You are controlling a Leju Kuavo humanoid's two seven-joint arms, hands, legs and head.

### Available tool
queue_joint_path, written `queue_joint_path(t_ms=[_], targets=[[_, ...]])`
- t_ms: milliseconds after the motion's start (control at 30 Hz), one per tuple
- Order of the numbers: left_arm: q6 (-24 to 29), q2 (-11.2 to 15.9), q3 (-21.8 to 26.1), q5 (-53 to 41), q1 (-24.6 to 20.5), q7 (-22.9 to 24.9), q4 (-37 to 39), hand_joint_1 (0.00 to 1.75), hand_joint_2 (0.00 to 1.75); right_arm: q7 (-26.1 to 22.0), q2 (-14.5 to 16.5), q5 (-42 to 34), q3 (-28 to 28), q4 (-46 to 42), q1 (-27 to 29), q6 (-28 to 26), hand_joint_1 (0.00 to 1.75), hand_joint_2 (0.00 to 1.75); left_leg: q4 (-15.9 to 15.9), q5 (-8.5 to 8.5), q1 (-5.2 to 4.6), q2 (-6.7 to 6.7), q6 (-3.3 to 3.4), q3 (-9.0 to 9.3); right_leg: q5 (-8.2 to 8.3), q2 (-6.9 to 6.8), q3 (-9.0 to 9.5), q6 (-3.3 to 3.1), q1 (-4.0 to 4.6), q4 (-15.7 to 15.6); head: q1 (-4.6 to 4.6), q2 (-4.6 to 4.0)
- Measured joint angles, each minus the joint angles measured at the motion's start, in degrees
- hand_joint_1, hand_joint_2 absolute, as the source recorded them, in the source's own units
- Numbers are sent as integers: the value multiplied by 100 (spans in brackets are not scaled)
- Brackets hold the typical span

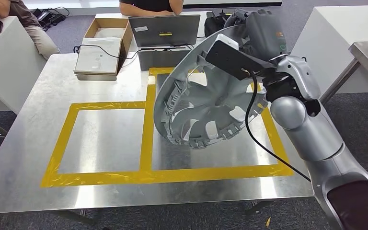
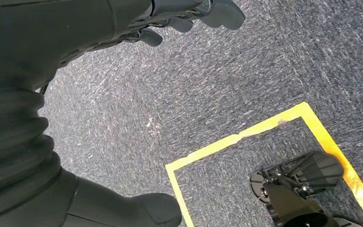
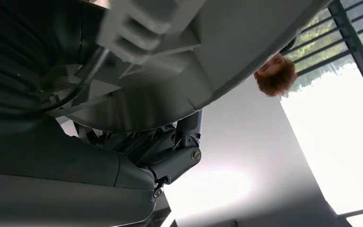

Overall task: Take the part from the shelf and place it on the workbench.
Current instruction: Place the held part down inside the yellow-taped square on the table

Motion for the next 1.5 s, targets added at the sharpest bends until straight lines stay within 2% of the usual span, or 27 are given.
queue_joint_path(t_ms=[100, 200, 300, 433, 600, 767, 1500], targets=[[5, 7, 0, -19, 22, 13, 3, 0, 175, 63, -97, -43, 2, -110, 63, 350, 175, 175, 0, -2, -1, 0, 0, -1, -2, -1, 0, 3, -1, 0, 1, 0], [-20, 11, 0, -48, 16, 33, 2, 0, 175, 192, -136, -104, 88, 17, -104, 1046, 175, 175, -1, -3, -2, 0, 0, -3, -2, 1, 0, 3, -1, 0, 1, -1], [-78, 11, 0, -61, -40, 58, -5, 0, 175, 267, -89, -133, 347, 542, -463, 1632, 175, 175, -2, -2, -2, 1, -1, -3, -1, 0, 1, 4, 0, 1, 0, 0], [-111, 11, 0, -62, -110, 91, -10, 0, 175, 263, 173, -121, 831, 1585, -976, 1866, 175, 175, -2, 3, -1, 3, -3, 1, 0, 1, 3, 3, 1, 3, -1, 0], [-149, 0, 0, -126, -151, 103, -10, 0, 175, 254, 581, -123, 1306, 2947, -1510, 1843, 175, 175, 0, 5, 0, -7, -2, 5, -1, -4, 9, 1, 2, 3, -1, 0], [-171, -6, 0, -130, -164, 113, -10, 0, 175, 210, 773, -128, 1513, 3612, -1744, 1802, 175, 175, 0, 2, 0, -14, 0, 4, -4, -6, 12, 1, 2, 2, 1, 0], [-177, -6, 0, -138, -172, 121, -10, 0, 175, 229, 900, -128, 1720, 4143, -1816, 1811, 175, 175, 1, -1, -1, -11, 1, 4, -5, -4, 12, 2, 0, -1, -1, 0]])
